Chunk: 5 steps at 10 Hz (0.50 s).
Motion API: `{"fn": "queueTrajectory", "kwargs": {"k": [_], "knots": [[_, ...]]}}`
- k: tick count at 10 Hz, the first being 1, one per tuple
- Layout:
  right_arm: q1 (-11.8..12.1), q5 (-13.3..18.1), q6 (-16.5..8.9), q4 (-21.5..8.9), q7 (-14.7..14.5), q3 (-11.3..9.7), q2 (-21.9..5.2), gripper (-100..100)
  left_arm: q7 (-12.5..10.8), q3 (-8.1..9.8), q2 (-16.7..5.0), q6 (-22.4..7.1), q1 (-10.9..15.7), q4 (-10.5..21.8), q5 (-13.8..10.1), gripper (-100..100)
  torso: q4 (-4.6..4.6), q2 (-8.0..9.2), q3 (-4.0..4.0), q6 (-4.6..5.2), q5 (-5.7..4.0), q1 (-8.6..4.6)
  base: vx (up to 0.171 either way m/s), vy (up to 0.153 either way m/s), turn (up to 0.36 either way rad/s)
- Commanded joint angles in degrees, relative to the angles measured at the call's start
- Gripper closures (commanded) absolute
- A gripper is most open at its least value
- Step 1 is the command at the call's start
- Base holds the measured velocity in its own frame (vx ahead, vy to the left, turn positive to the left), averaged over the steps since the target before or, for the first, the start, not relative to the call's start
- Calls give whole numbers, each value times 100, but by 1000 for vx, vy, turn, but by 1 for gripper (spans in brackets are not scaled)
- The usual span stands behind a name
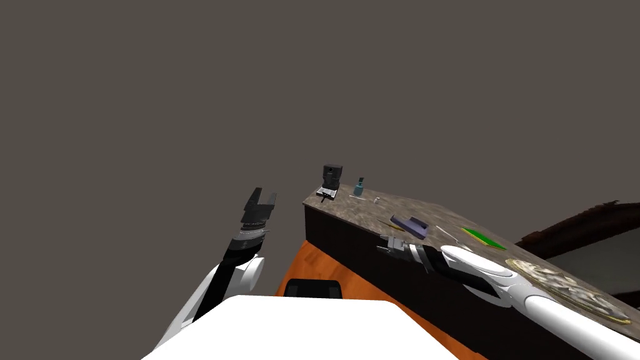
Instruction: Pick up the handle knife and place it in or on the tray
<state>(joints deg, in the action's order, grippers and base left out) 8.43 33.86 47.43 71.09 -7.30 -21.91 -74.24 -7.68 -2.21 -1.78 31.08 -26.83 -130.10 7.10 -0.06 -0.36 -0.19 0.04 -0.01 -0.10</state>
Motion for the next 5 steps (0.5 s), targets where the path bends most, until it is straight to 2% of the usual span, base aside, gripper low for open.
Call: {"fn": "queueTrajectory", "kwargs": {"k": [1, 2, 3, 4, 5], "knots": [[-75, 224, -56, -259, -49, -145, -286, -100, 0, 0, 0, 0, 0, 0, 0, 0, 0, 0, 0, 0, 0, 0, 145, -35, 206], [-75, 224, -56, -259, -49, -145, -364, -100, 0, 0, 0, 0, 0, 0, 0, 0, -4, -16, -9, -3, -2, -7, 102, -39, 81], [-111, 348, -31, -483, -111, -224, -552, -100, 0, 1, 0, 0, -1, 0, 0, 0, -2, -5, -4, 3, -2, -5, 88, -52, 122], [-111, 348, -31, -483, -111, -224, -566, -100, 0, 0, 0, 0, 0, 0, 0, 0, -1, -1, -1, -1, -3, -10, 73, -51, 74], [-138, 464, -7, -688, -169, -304, -749, -100, 0, 1, 0, 0, 0, 0, 0, 0, 1, 7, 3, 3, -4, -9, 79, -52, 142]]}}
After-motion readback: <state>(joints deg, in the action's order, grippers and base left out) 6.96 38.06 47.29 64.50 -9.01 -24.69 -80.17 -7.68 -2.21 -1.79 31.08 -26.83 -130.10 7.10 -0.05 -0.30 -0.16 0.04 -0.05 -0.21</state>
